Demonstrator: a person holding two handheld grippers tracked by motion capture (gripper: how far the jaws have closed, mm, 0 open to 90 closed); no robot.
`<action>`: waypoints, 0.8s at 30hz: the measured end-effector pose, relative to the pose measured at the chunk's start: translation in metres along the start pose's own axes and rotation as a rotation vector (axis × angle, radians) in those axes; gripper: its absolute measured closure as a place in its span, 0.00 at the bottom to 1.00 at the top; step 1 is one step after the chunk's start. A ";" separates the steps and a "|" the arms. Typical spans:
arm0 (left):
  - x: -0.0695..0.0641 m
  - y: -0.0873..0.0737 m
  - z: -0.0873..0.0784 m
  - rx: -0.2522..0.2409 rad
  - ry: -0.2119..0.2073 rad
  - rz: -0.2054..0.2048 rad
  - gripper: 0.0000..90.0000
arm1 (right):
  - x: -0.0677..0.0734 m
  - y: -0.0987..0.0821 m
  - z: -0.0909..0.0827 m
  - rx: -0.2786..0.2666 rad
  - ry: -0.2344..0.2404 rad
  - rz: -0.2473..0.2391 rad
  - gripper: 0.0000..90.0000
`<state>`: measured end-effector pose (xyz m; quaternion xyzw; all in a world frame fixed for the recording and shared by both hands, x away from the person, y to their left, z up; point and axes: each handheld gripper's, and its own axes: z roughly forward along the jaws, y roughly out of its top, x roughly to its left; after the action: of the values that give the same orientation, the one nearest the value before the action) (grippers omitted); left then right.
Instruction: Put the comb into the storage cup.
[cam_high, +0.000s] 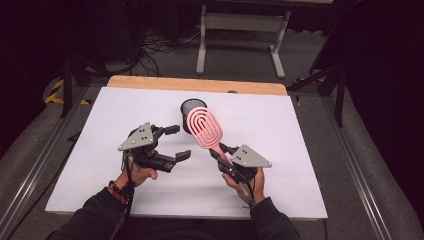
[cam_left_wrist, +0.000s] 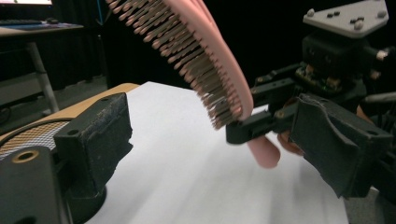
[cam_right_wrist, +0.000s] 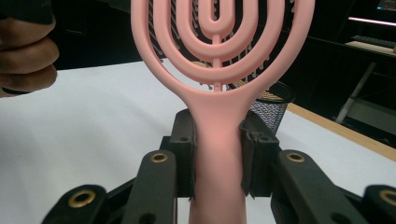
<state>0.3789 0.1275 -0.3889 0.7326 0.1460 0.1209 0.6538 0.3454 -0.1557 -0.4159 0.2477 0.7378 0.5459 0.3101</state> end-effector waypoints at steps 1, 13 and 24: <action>0.000 0.000 0.000 0.000 0.000 0.000 0.14 | 0.000 0.000 0.000 0.000 0.000 0.000 0.77; -0.005 0.001 0.018 0.021 0.002 -0.057 0.20 | 0.020 -0.007 0.013 0.021 0.011 -0.057 0.77; -0.001 -0.001 0.015 -0.037 0.037 -0.098 0.59 | 0.027 -0.013 0.020 0.042 -0.043 -0.094 0.78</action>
<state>0.3838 0.1135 -0.3918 0.7099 0.1916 0.1049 0.6696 0.3411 -0.1271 -0.4382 0.2308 0.7532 0.5097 0.3459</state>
